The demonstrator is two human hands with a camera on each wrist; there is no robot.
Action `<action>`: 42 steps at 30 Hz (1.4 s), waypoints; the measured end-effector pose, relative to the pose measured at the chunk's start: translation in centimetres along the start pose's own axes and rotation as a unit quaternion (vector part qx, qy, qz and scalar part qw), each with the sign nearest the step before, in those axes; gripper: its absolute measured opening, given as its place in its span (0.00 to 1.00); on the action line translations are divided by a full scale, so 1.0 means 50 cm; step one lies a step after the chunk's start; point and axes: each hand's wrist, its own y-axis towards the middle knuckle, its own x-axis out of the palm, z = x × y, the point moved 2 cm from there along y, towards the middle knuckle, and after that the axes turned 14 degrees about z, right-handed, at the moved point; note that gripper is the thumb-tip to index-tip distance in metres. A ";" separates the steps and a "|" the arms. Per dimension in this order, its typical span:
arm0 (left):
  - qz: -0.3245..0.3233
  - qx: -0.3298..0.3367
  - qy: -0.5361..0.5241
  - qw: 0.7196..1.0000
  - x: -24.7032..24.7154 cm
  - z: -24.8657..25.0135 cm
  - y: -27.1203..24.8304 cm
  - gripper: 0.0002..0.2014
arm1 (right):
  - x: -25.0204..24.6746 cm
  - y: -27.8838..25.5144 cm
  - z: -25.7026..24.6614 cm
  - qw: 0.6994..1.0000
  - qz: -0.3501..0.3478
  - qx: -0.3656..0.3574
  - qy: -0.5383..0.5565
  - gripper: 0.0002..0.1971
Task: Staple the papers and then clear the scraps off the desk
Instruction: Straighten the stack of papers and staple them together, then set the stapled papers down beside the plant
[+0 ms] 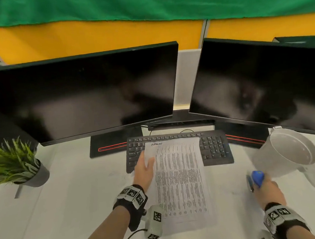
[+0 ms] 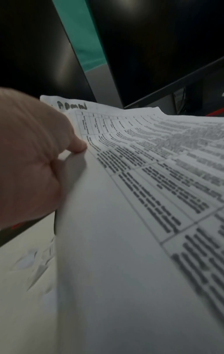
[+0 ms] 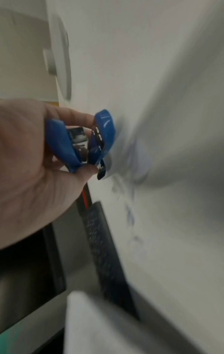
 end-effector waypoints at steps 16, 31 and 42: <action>0.061 -0.127 -0.127 0.982 -0.408 -0.063 0.081 0.19 | 0.003 -0.083 -0.110 0.978 0.071 -0.179 -0.084 0.28; 0.070 -0.166 0.179 0.967 -0.637 -0.229 0.152 0.18 | 0.069 -0.211 -0.288 0.932 -0.001 -0.362 0.013 0.22; 0.208 -0.176 0.328 0.905 -0.579 -0.229 0.180 0.23 | 0.127 -0.372 -0.448 0.798 -0.163 -0.580 -0.018 0.21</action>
